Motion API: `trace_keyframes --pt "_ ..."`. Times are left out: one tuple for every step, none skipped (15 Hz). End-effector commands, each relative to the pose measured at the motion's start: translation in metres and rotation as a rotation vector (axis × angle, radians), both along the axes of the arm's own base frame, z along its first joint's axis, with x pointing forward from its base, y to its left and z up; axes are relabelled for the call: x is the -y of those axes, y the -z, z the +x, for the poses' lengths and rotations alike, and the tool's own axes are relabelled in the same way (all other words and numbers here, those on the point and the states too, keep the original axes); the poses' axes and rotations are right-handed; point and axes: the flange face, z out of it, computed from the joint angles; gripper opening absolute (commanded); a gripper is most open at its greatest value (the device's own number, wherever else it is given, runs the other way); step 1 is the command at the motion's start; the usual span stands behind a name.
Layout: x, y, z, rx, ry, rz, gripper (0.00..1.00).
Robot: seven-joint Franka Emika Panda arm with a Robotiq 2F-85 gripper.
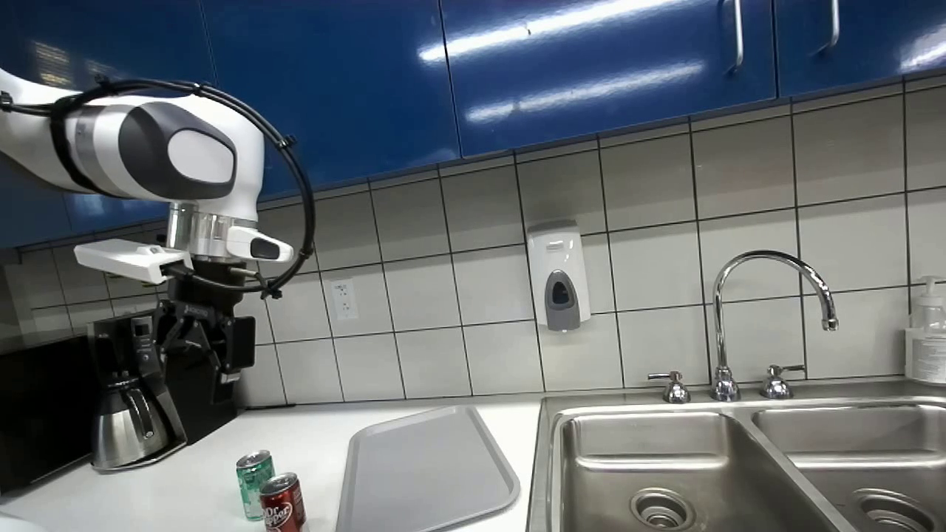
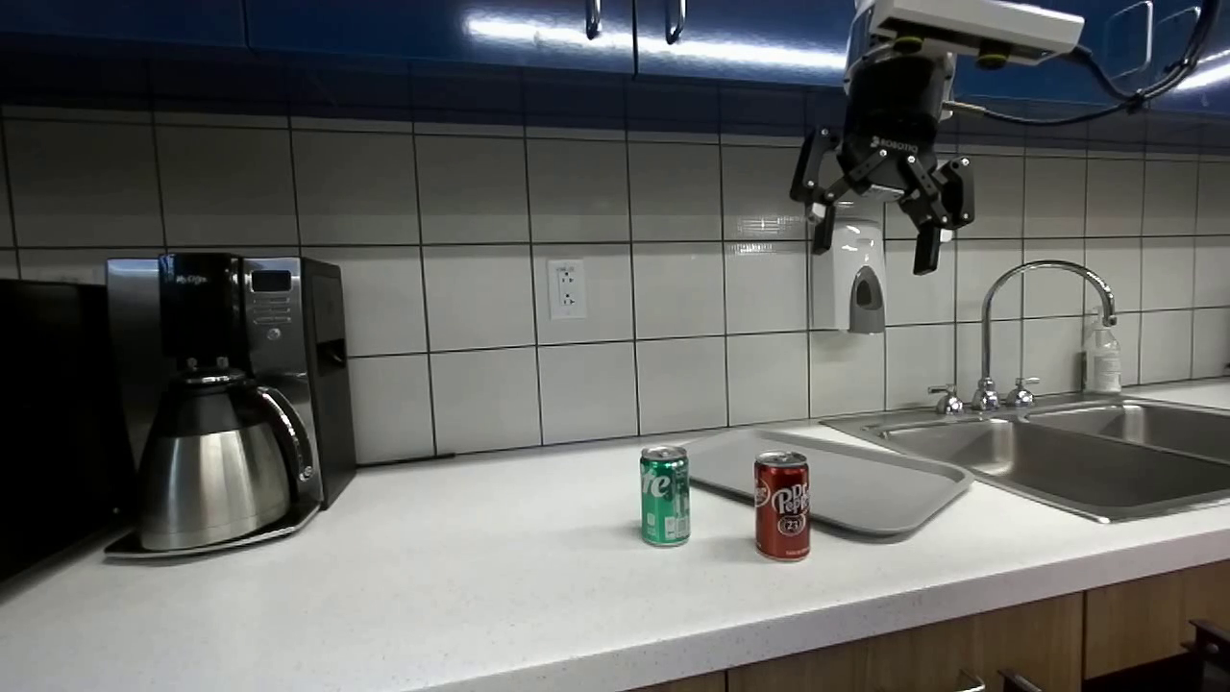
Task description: Put the two soda cans onto the tray
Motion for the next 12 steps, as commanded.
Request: trace_keyframes --pt "-0.008 0.009 -0.001 0.028 -0.006 -0.025 1.0" --pt "-0.009 0.012 0.0 0.038 -0.006 -0.034 1.0" --pt "-0.01 0.015 0.0 0.044 -0.008 -0.04 1.0" --pt "-0.011 0.019 0.001 0.05 -0.009 -0.046 1.0" --pt "-0.011 0.023 0.001 0.053 -0.01 -0.051 1.0" --pt "-0.012 0.027 0.002 0.053 -0.012 -0.054 1.0" --pt "-0.012 0.031 0.003 0.054 -0.012 -0.057 1.0" --pt "-0.012 0.035 0.004 0.058 -0.009 -0.063 1.0" --pt "-0.013 0.039 0.005 0.059 -0.012 -0.069 1.0" --pt "-0.013 0.044 0.007 0.063 -0.011 -0.077 1.0" --pt "-0.014 0.048 0.009 0.063 -0.013 -0.081 1.0" --pt "-0.014 0.052 0.01 0.067 -0.014 -0.086 1.0"
